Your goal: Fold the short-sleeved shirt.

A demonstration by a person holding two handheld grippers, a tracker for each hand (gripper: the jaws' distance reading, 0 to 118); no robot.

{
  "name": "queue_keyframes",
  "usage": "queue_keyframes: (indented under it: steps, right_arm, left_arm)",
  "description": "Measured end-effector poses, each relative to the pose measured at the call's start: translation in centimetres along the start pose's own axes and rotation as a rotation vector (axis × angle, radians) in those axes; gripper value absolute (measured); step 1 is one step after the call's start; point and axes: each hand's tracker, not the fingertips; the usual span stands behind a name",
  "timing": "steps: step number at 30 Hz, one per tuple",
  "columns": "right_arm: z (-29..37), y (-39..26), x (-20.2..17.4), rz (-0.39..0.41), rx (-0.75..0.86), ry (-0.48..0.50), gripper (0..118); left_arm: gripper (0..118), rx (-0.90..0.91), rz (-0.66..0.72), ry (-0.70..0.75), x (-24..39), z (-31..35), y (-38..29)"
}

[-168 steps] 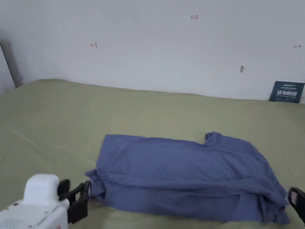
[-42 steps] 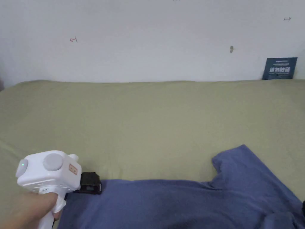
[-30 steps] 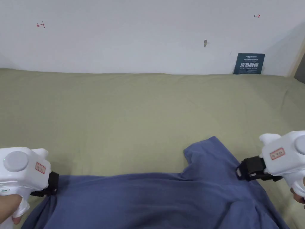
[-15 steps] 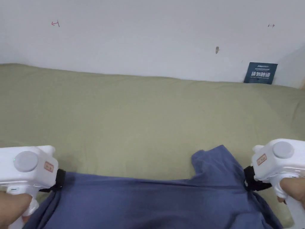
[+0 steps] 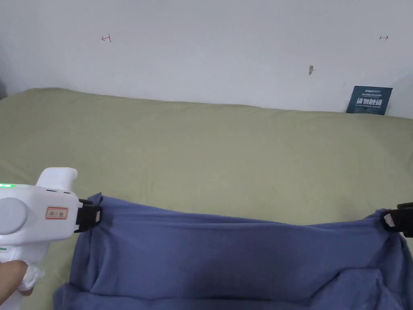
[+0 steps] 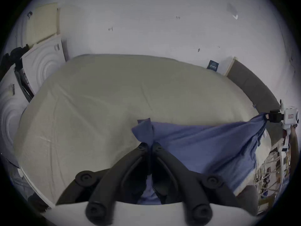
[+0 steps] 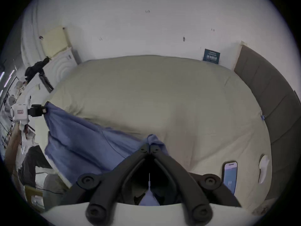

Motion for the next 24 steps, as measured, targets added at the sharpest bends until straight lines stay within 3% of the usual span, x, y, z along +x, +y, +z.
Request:
queue_keyframes:
  steps: [3, 9, 15, 17, 19, 21, 22, 23, 24]
  right_arm:
    - [2.3, -3.8, 0.1, -0.011, 0.018, -0.014, 0]
    - [2.6, -13.1, -0.7, -0.122, -0.088, 0.023, 0]
    - [1.1, -19.5, -1.2, -0.168, -0.194, 0.009, 0]
    - [0.4, -20.8, -0.9, -0.184, -0.207, -0.001, 0]
    - [-0.4, -21.9, -0.3, -0.198, -0.226, -0.009, 0]
    - [-0.5, -22.2, -0.2, -0.234, -0.211, 0.028, 0]
    - [-0.3, -22.2, 0.9, -0.262, -0.201, 0.035, 11]
    - [0.1, -22.1, 1.1, -0.292, -0.192, 0.051, 32]
    - [0.8, -21.9, 1.3, -0.322, -0.171, 0.072, 60]
  left_arm:
    - [5, 0.023, 0.011, 0.000, -0.7, 2.8, -3.0]
    - [5, -0.039, -0.046, -0.041, -1.3, 4.2, -12.0]
    - [5, -0.163, 0.072, -0.050, -2.4, 3.8, -19.5]
    - [5, -0.154, 0.076, -0.044, -3.4, 2.8, -20.9]
    - [6, -0.092, 0.169, -0.090, -4.3, 2.8, -21.1]
    - [17, -0.082, 0.243, -0.116, -5.0, 2.8, -21.0]
    - [30, -0.083, 0.245, -0.121, -5.2, 2.9, -21.1]
    - [46, -0.067, 0.271, -0.136, -5.4, 3.3, -21.1]
    - [71, -0.066, 0.310, -0.144, -5.6, 4.0, -20.9]
